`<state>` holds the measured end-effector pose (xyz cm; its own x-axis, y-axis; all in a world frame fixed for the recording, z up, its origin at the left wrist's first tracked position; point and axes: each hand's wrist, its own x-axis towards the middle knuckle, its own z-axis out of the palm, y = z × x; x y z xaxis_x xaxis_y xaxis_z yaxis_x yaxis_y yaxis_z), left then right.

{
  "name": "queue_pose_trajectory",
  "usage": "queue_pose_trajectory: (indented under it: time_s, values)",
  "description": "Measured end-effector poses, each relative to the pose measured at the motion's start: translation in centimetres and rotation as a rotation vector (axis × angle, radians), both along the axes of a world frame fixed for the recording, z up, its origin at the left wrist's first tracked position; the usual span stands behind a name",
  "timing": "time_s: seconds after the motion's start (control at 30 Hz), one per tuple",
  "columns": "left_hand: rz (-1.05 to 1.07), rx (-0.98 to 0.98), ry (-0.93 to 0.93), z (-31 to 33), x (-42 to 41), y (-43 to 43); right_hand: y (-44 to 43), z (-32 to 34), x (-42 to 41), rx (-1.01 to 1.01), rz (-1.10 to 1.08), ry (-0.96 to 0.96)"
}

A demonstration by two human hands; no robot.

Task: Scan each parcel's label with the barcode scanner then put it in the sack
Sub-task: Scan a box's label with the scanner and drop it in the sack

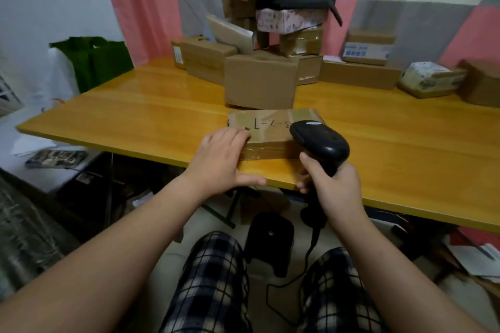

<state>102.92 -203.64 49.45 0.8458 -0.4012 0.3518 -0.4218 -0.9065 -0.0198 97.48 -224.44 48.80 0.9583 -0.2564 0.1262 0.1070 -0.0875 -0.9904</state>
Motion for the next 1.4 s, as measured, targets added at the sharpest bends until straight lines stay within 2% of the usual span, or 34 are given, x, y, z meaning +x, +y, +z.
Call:
queue_pose_trajectory:
  time_s: [0.1, 0.17, 0.23, 0.37, 0.57, 0.87, 0.97, 1.03, 1.1, 1.2, 1.3, 1.4]
  values:
    - [-0.047, 0.062, -0.092, -0.7, -2.3, 2.8, 1.2, 0.3, -0.6, 0.010, 0.044, -0.018]
    - [-0.064, 0.030, -0.135, -0.5, -3.0, 4.4, 1.9, 0.6, -0.9, 0.000, 0.064, -0.038]
    - [-0.038, -0.134, -0.113, 0.7, -3.8, 5.5, 2.4, 0.9, -1.1, -0.017, 0.064, -0.073]
    - [0.062, -0.668, 0.004, 4.1, -3.6, 6.1, 3.1, 2.3, -1.2, -0.043, 0.061, -0.165]
    - [0.208, -0.932, 0.125, 5.8, -0.8, 6.7, 3.5, 3.2, -0.6, -0.037, 0.030, -0.170]
    - [0.177, -1.045, 0.196, 5.7, -0.1, 7.2, 2.7, 1.7, 0.4, -0.231, 0.094, -0.145]
    - [0.184, -1.125, 0.334, 4.5, -0.8, 7.1, 2.8, 1.8, 0.7, -0.238, 0.108, -0.153]
    - [0.242, -1.086, 0.477, 2.5, -1.6, 7.2, 2.8, 1.8, 0.8, -0.234, 0.117, -0.154]
    - [0.287, -1.038, 0.514, 0.7, -2.5, 7.1, 2.7, 1.6, 1.0, -0.250, 0.117, -0.164]
    - [0.273, -1.224, 0.329, 1.1, -2.9, 6.7, 2.8, 1.6, 1.1, -0.259, 0.116, -0.172]
    - [0.191, -1.407, 0.119, 4.7, -1.6, 7.0, 3.3, 2.4, 1.5, -0.259, 0.127, -0.191]
    - [0.130, -1.335, -0.066, 8.4, 0.6, 7.0, 4.1, 3.6, 2.0, -0.280, 0.138, -0.236]
